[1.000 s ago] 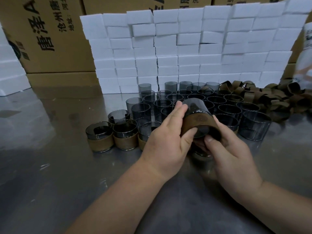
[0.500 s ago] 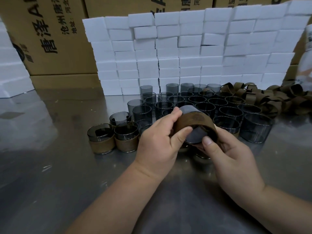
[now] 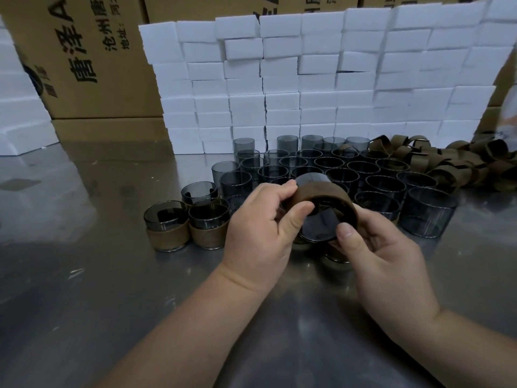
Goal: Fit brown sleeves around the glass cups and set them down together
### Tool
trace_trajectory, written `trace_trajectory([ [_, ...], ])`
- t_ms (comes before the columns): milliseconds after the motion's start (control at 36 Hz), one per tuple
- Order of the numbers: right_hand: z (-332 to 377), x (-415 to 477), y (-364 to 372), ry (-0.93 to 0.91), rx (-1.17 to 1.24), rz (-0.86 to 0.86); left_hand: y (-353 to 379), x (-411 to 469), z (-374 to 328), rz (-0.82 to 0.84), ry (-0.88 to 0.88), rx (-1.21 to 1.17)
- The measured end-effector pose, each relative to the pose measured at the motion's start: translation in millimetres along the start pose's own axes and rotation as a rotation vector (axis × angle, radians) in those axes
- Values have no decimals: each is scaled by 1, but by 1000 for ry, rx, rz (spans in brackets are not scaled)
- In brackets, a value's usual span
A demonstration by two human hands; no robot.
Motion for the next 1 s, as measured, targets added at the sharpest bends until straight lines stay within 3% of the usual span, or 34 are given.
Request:
trace_trajectory([
  [333, 5, -4, 3, -70, -56, 31, 4, -5, 0, 87, 45, -42],
  [444, 3, -4, 4, -50, -83, 64, 9, -9, 6, 146, -40, -252],
  [583, 7, -5, 7, -8, -27, 106, 13, -11, 7, 40, -178, -484],
  [750, 9, -5, 6, -14, -26, 114, 11, -10, 3, -51, -163, -551],
  [1000, 5, -5, 7, 41, -9, 186, 13, -12, -1, -44, -192, -600],
])
Point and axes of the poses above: each hand's wrist, its own x-axis towards the middle knuckle, its own y-axis out of the palm, z = x × y, the point moved 3 cm from there along x, towards the middle knuckle, and after that the axes turned 10 degrees about y, right-handed, at the moved point
